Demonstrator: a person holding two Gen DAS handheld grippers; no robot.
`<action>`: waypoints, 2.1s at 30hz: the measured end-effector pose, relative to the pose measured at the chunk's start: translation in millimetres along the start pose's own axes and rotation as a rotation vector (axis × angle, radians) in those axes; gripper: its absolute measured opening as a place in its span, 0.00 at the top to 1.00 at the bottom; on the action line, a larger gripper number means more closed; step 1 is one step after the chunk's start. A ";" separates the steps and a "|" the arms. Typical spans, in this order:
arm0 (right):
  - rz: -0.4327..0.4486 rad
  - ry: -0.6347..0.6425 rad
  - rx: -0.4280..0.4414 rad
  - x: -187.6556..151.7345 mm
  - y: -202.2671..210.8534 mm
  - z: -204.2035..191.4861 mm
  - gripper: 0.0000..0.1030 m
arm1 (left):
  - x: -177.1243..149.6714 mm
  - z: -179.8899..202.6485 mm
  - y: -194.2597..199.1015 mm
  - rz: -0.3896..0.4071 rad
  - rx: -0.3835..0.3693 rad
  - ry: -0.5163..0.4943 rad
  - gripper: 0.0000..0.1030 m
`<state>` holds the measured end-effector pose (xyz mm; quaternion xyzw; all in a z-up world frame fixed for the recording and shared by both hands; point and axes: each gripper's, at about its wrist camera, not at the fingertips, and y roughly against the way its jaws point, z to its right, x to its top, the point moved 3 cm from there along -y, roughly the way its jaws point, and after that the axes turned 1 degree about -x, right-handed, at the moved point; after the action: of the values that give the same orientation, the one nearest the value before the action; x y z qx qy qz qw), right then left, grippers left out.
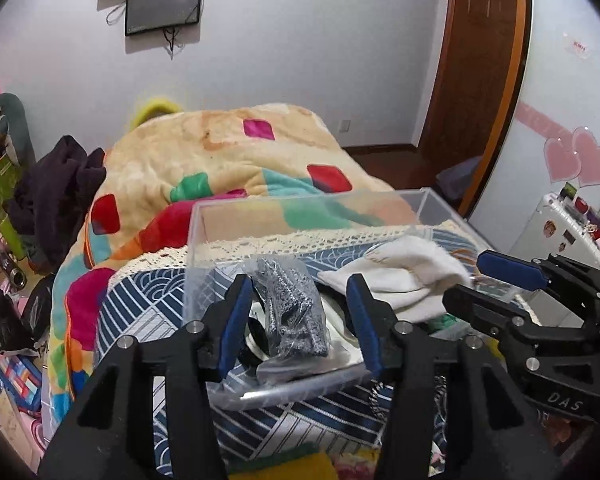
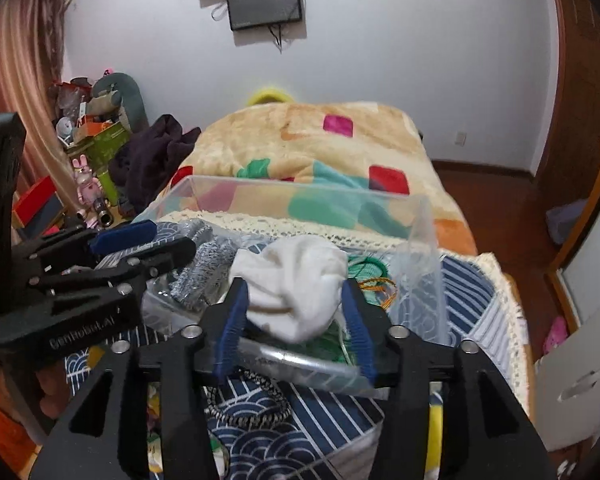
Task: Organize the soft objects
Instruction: 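Lower the plastic bag into the box with the left tool while the right tool drops the cloth bag in, then grasp the yellow-green sponge with the left tool while the right tool grasps the yellow felt ball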
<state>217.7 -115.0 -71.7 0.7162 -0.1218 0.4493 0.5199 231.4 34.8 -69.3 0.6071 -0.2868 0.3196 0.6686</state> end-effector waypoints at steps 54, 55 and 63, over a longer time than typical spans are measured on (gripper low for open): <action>0.004 -0.135 -0.119 -76.0 34.2 57.7 0.59 | -99.0 -10.5 41.8 -0.074 -0.045 0.075 0.43; 0.018 -0.128 -0.120 -73.0 38.8 55.2 0.59 | -95.4 -11.2 44.8 -0.063 -0.044 0.078 0.43; 0.108 -0.075 -0.114 -43.4 56.9 38.9 0.58 | -51.8 -10.8 60.5 0.040 -0.037 0.057 0.43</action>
<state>176.7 -185.3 -71.2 0.6943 -0.2050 0.4419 0.5298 151.7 45.0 -72.3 0.5793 -0.2854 0.3447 0.6812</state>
